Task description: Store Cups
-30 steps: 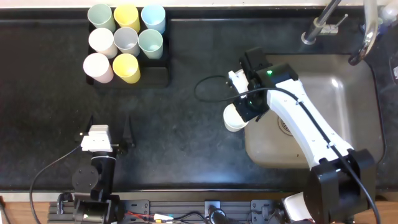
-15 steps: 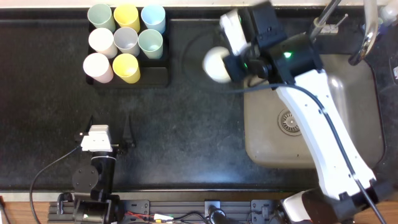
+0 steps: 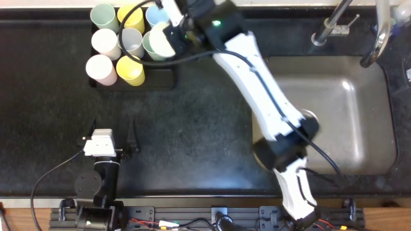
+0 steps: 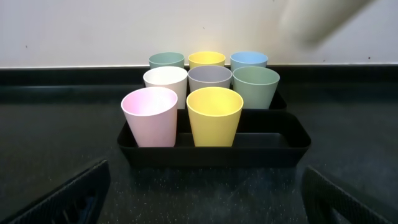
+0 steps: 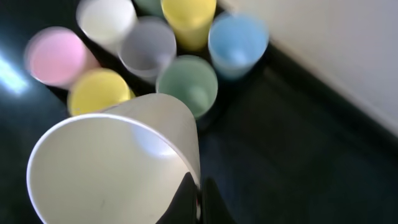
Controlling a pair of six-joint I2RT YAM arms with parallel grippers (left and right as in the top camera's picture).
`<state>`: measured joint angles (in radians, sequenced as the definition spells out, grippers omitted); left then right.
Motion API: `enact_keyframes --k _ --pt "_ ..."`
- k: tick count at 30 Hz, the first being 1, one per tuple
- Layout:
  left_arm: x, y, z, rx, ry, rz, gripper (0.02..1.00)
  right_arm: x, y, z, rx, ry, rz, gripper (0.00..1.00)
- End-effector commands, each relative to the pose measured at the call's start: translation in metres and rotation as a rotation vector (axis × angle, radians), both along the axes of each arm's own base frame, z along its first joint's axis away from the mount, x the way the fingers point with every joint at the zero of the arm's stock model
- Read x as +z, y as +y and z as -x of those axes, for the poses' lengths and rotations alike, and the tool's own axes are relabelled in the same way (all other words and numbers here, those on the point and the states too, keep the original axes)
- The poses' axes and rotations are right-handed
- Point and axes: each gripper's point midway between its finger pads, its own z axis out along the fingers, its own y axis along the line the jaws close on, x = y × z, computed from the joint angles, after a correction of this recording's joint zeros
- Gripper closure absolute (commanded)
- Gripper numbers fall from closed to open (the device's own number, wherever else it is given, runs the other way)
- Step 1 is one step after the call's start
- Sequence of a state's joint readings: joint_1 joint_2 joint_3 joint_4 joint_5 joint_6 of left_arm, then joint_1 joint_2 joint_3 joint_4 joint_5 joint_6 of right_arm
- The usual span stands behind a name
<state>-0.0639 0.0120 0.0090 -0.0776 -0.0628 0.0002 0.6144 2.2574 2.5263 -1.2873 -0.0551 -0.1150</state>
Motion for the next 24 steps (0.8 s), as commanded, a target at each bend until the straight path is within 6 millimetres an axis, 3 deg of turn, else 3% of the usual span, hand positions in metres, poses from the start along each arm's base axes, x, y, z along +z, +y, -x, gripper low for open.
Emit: enact_keyframes --k 1,13,24 --pt "0.001 0.000 0.000 -0.004 -0.005 -0.011 0.020 0.003 0.017 0.008 0.022 0.008 -0.029 0.958" --pt "0.001 0.000 0.000 -0.004 -0.005 -0.010 0.020 -0.036 0.037 0.020 0.083 0.078 0.023 0.958" --pt "0.001 0.000 0.000 -0.004 -0.005 -0.011 0.020 -0.080 0.036 0.017 0.106 0.117 0.119 0.956"
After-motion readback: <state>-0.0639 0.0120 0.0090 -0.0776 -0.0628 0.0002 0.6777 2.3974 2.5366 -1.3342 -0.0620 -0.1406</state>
